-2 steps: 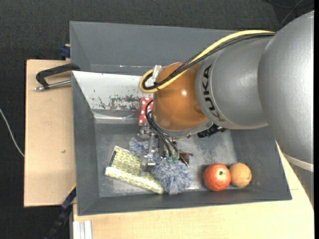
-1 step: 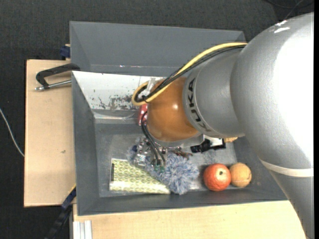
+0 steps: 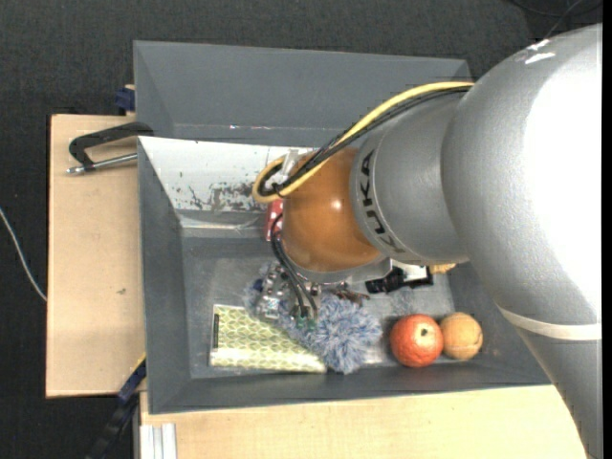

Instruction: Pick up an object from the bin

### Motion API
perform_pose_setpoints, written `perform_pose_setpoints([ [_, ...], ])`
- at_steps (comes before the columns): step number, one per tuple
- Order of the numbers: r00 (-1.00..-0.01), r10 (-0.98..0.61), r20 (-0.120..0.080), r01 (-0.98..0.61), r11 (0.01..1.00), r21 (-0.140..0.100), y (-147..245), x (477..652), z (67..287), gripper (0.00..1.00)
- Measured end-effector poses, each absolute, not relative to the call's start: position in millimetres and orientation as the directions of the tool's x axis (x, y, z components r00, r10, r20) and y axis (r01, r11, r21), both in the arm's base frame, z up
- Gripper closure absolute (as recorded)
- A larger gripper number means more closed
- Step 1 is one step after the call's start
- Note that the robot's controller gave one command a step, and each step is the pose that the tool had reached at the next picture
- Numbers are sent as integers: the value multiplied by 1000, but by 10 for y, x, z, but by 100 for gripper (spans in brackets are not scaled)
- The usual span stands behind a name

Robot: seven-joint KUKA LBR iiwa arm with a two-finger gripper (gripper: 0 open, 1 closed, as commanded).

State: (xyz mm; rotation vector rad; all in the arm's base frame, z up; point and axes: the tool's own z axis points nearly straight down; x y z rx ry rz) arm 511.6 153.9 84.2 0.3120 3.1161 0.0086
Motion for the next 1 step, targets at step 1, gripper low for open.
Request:
perform_pose_setpoints([
  [1,-984,177,4,177,984,0,1544,5073,1240,100],
])
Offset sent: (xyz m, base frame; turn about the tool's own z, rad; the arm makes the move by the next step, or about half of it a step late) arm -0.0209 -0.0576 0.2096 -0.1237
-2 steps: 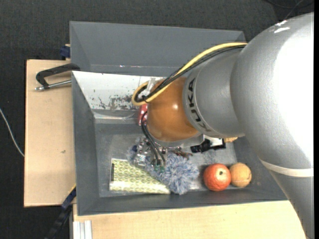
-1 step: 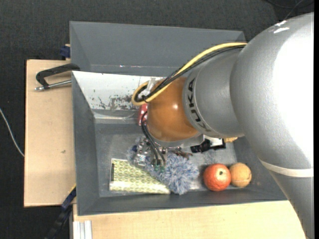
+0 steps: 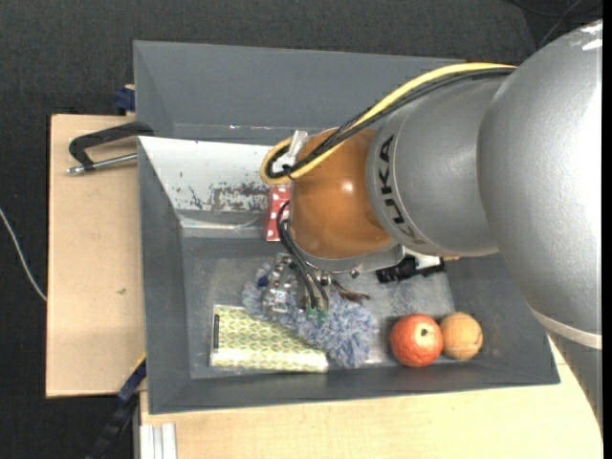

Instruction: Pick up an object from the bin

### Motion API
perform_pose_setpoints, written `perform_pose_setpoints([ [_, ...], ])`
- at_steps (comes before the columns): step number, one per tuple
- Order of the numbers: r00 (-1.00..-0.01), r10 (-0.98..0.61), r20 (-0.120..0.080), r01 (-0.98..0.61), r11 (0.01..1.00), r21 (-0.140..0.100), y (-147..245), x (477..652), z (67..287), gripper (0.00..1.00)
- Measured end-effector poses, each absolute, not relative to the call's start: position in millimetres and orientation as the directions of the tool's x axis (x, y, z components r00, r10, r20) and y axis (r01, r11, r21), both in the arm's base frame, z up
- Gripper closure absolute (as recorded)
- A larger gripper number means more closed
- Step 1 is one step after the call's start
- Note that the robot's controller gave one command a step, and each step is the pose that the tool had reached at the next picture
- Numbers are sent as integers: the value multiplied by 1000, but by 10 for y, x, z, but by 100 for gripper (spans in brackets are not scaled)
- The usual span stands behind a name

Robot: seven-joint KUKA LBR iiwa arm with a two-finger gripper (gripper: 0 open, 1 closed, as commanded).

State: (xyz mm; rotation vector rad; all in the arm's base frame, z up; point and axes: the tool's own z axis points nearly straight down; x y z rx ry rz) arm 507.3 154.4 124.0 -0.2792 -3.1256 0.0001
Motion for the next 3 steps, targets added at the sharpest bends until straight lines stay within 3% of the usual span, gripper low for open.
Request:
perform_pose_setpoints([
  [1,-990,139,1,139,990,0,1383,5024,1853,100],
  [3,-980,200,-4,200,980,3,1421,4941,2402,100],
])
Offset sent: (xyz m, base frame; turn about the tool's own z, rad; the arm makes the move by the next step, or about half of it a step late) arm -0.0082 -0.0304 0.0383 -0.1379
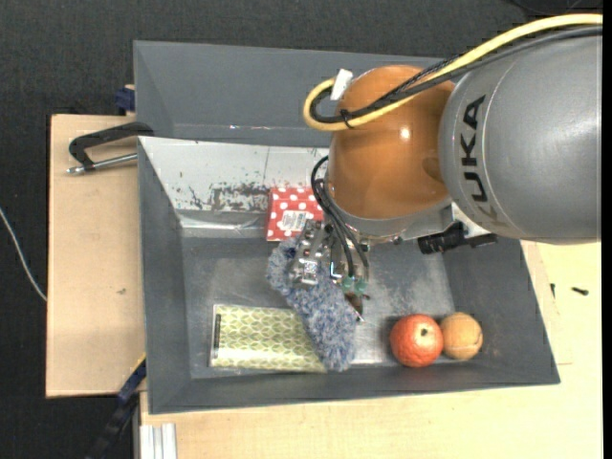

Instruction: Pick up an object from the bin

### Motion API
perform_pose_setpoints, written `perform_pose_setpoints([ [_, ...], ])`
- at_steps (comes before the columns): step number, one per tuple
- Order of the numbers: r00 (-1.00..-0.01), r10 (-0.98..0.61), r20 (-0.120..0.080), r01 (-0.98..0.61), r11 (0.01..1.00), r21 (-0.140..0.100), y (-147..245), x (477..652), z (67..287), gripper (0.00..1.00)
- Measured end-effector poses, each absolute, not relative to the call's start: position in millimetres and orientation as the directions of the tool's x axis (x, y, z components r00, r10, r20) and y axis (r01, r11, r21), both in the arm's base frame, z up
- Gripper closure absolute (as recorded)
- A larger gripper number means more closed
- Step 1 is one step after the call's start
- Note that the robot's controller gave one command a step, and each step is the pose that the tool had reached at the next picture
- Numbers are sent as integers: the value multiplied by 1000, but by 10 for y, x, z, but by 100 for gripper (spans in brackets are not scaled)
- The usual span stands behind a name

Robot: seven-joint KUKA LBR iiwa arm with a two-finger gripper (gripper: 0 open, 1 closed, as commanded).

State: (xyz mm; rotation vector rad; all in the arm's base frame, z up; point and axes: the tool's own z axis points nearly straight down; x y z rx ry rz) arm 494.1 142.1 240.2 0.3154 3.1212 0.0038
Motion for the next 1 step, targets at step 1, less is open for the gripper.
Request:
perform_pose_setpoints([
  [1,-987,161,-6,161,987,9,1184,5134,788,100],
])
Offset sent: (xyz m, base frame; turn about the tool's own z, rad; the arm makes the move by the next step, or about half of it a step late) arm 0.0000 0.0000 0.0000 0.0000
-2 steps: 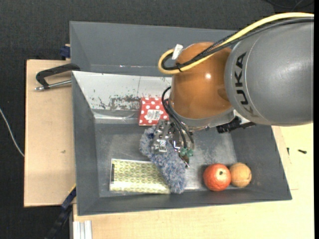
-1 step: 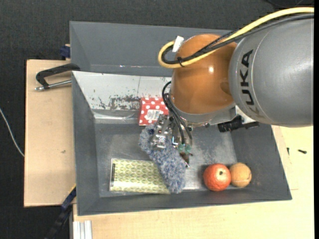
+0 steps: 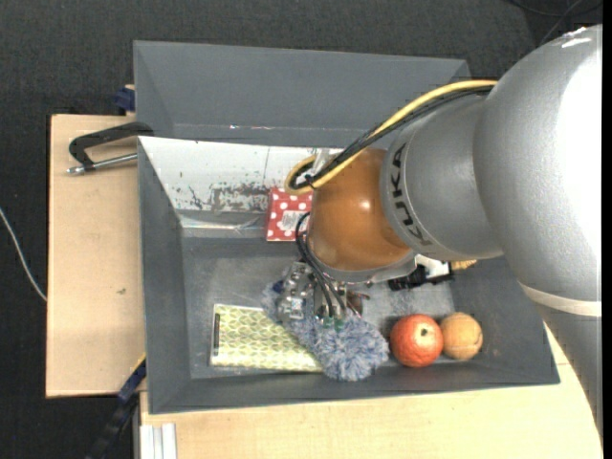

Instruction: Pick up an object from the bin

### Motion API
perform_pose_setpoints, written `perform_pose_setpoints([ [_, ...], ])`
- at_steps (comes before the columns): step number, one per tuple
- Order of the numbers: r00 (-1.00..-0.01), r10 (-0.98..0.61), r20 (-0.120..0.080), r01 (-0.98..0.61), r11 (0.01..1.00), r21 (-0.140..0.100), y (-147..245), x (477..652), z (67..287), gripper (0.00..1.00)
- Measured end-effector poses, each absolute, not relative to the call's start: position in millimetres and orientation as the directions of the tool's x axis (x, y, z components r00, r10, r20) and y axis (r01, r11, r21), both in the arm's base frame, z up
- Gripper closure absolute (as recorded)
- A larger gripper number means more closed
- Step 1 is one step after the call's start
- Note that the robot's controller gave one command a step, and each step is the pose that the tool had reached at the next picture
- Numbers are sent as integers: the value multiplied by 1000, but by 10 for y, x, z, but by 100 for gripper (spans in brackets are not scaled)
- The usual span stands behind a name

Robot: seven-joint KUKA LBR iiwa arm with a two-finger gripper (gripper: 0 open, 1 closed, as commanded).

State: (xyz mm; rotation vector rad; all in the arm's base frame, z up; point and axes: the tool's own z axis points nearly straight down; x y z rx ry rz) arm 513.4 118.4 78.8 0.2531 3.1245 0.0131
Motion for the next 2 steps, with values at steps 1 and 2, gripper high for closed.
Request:
perform_pose_setpoints([
  [1,-986,164,-21,163,986,12,1175,5174,810,0],
  [2,-989,150,-7,150,989,5,824,5245,851,0],
])
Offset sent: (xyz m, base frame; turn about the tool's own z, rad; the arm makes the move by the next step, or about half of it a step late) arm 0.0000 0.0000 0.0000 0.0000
